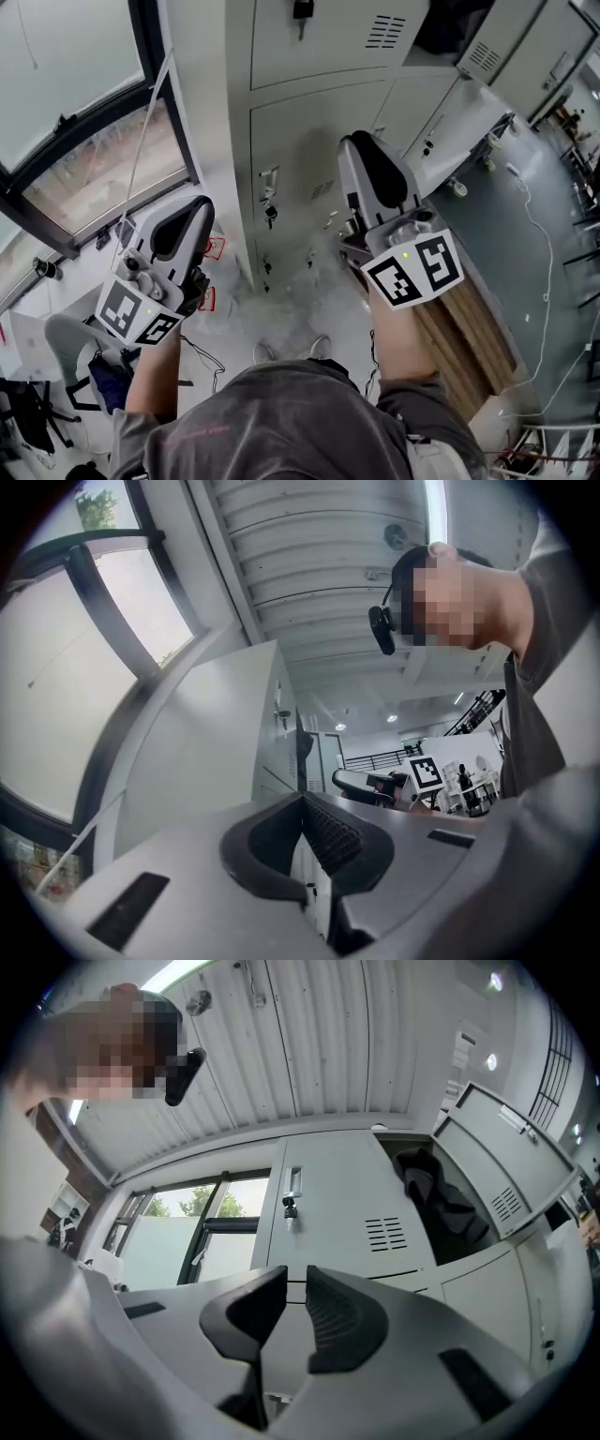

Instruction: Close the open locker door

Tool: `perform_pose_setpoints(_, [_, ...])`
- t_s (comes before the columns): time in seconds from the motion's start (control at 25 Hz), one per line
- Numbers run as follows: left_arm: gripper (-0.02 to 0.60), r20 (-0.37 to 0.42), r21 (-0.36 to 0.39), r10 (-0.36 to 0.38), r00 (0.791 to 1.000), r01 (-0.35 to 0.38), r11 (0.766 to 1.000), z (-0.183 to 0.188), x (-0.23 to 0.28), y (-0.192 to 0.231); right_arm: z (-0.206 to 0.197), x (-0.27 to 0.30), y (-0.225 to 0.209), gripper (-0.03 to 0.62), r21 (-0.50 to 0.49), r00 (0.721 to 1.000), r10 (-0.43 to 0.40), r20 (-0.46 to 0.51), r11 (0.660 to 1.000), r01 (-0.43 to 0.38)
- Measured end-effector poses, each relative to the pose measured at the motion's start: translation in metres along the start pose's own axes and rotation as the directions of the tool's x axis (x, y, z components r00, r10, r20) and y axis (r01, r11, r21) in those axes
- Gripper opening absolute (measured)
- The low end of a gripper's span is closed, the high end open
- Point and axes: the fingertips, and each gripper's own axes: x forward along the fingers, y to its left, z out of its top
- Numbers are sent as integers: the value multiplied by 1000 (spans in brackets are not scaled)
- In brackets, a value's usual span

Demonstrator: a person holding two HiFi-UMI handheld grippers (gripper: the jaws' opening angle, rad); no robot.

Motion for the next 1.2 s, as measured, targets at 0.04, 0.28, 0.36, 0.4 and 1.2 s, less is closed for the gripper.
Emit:
perform_pose_setpoints(0.04, [15,3,-4,-22,1000,22,1000,0,7,-7,5,-8,-5,72,-9,1000,-17,2,1000,18])
perform_pose_setpoints(0.28, [15,14,-13,-122,992,122,992,-3,52,-54,35,-60,-41,72,-51,995,-95,26,994,96])
perform_pose_setpoints(0.36, [15,16,-14,-147,989,147,989,-7,69,-72,43,-79,-58,72,-58,993,-115,32,991,117])
perform_pose_setpoints(0.4, [15,16,-15,-156,988,157,988,-9,78,-82,47,-89,-66,72,-59,992,-124,34,990,125])
perform_pose_setpoints(1.2, [15,-11,-36,-270,963,270,962,-87,276,-279,104,-268,-288,72,-47,971,-233,45,971,235])
